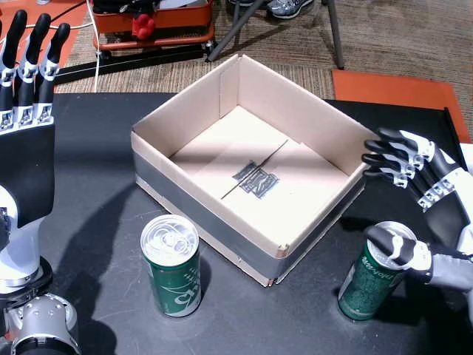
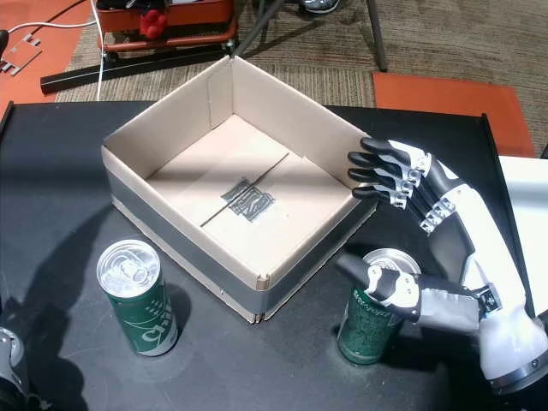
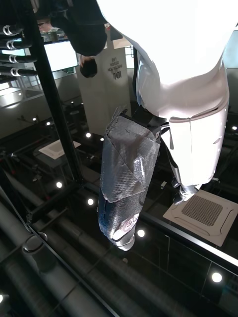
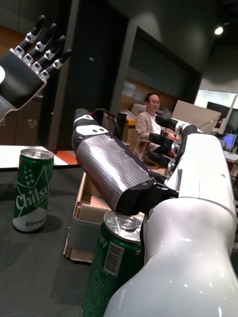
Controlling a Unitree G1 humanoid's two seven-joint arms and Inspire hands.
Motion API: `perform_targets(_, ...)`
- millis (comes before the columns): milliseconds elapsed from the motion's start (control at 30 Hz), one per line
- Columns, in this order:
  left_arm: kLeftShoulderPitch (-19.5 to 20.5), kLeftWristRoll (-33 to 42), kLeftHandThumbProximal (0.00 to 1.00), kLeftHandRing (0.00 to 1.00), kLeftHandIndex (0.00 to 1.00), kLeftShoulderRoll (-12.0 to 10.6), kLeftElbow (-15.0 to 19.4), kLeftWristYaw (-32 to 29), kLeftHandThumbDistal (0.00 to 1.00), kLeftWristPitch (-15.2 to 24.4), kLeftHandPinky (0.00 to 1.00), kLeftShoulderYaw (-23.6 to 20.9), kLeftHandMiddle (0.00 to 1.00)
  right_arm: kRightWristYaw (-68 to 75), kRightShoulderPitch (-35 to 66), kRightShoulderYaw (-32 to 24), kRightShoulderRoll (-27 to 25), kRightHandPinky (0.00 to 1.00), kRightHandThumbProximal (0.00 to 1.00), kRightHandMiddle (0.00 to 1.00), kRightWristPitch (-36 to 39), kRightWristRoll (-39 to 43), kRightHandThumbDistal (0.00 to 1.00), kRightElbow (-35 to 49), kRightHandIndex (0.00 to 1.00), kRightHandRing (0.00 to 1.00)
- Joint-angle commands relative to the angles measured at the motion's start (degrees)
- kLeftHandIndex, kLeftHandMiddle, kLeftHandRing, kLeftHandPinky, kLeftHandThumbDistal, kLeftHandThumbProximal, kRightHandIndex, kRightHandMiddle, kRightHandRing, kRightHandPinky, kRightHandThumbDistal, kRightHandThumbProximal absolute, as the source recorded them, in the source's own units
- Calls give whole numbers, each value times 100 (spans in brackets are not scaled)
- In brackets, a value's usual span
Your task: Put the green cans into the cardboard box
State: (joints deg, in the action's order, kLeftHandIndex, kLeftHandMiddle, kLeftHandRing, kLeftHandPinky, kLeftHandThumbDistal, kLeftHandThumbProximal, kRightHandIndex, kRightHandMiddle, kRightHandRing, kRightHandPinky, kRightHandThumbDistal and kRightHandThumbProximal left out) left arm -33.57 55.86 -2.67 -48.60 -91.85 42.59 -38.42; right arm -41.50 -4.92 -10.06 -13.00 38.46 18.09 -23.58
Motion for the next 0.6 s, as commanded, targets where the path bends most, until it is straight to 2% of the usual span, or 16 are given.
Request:
perform_targets(0,-51,-39,79,100,100,59,-88,-65,65,41,100,-7,100,27,24,19,-52,83,25,76,36,-18,100,-48,71,80)
perform_targets(567,11,-128,76,100,100,68,-59,39,65,80,100,8,100,-25,24,81,-56,80,21,71,-42,21,100,-373,70,75)
